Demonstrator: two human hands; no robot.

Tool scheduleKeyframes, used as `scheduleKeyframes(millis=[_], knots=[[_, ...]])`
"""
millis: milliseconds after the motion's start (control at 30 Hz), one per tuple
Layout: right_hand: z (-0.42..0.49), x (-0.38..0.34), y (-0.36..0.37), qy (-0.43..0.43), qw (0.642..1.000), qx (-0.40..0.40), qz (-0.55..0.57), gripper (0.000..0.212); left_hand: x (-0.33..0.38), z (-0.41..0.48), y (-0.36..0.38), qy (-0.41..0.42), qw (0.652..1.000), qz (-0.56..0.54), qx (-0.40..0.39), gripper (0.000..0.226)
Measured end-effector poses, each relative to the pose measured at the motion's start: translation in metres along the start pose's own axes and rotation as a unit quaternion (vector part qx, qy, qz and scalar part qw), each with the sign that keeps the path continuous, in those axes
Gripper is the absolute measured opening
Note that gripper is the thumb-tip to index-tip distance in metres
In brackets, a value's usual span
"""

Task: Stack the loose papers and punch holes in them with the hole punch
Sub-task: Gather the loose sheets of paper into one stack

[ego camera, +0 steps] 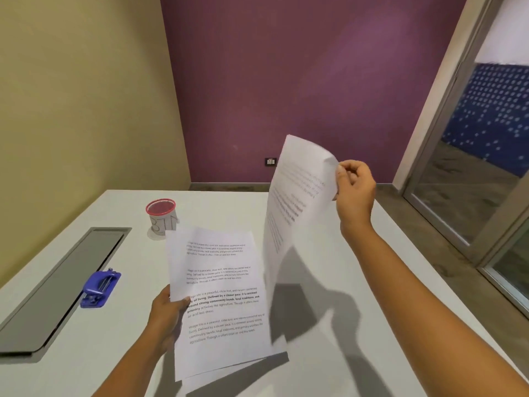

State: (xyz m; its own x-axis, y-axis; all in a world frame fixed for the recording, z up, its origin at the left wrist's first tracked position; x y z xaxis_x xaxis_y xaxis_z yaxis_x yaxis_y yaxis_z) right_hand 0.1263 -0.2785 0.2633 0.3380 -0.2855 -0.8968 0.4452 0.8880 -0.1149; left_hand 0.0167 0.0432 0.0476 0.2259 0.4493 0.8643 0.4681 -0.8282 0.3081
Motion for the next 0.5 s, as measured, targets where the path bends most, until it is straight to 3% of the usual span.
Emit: scheduleKeyframes(millis=[100, 200, 367, 500], knots=[[-0.007, 0.027, -0.010, 0.130, 0.983, 0.113, 0.069, 0.007, -0.013, -0.001, -0.001, -0.004, 1.000, -0.011, 0.011, 0.041], [-0.033, 0.078, -0.007, 0.258, 0.951, 0.138, 0.098, 0.006, -0.024, 0.001, -0.001, -0.009, 1.000, -0.019, 0.023, 0.041], [-0.113, 0.168, 0.012, 0.431, 0.901, 0.048, 0.014, 0.009, -0.034, 0.005, 0.000, -0.018, 0.999, -0.011, 0.036, 0.041], [-0.170, 0.197, 0.027, 0.503, 0.861, -0.075, -0.030, 0.006, -0.038, 0.008, 0.003, -0.014, 0.999, -0.013, 0.049, 0.043]])
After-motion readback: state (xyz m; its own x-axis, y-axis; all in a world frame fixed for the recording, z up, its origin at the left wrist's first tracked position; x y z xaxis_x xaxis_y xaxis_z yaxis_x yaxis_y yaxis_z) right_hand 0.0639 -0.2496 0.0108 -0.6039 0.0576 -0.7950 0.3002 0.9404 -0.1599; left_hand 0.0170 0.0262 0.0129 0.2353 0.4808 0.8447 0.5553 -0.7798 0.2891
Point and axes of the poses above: each hand's wrist, its own z-axis towards the middle knuckle, its own y-axis out of the palm, x = y × z, the point moved 6 cm from there along z, towards the middle knuckle, and after that the axes turned 9 degrees about -z, right-handed, at the moved point
